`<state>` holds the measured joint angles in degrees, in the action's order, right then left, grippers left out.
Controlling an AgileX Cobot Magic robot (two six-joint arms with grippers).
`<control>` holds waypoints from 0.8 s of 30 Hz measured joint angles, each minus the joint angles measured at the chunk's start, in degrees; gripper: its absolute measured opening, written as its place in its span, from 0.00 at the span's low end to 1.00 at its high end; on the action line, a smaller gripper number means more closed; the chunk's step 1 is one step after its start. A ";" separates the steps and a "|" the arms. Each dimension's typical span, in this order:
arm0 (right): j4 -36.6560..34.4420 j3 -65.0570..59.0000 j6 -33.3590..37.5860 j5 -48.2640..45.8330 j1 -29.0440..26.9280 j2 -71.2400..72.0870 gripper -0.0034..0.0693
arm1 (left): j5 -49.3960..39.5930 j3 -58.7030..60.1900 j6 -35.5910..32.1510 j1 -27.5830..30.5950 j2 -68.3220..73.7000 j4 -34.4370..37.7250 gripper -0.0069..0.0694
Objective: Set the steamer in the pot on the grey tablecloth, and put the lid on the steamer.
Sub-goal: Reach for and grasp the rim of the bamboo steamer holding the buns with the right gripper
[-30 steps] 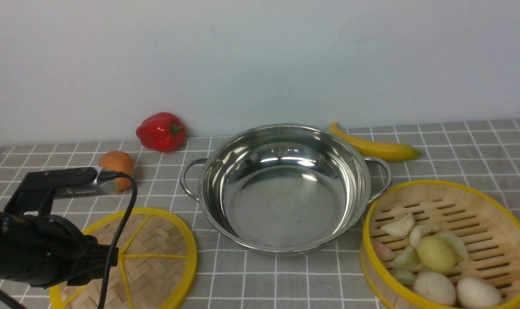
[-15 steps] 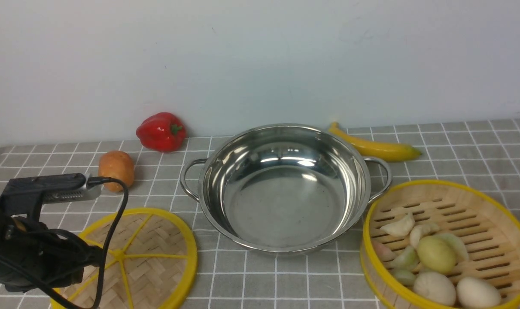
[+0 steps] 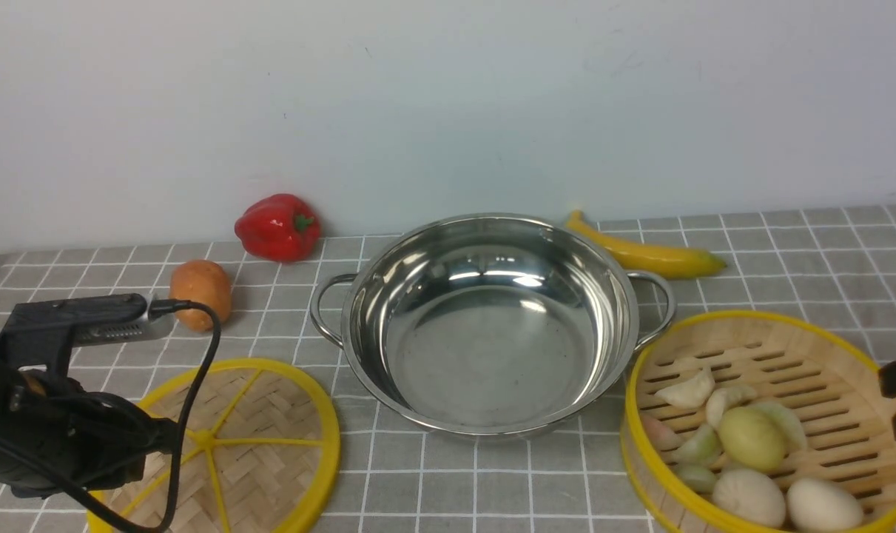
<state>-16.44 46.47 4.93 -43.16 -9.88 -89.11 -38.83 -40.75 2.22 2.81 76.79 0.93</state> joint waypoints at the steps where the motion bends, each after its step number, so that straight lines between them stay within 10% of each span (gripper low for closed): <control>1: 0.00 0.00 0.00 0.10 0.00 -0.20 0.38 | 0.00 0.00 0.00 0.00 0.00 0.00 0.41; 24: 1.62 0.69 0.48 0.45 0.00 -6.12 0.13 | 0.00 0.00 0.07 0.00 0.00 0.12 0.41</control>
<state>-14.82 47.16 5.41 -42.70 -9.88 -95.24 -38.83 -40.75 2.29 2.81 76.79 1.05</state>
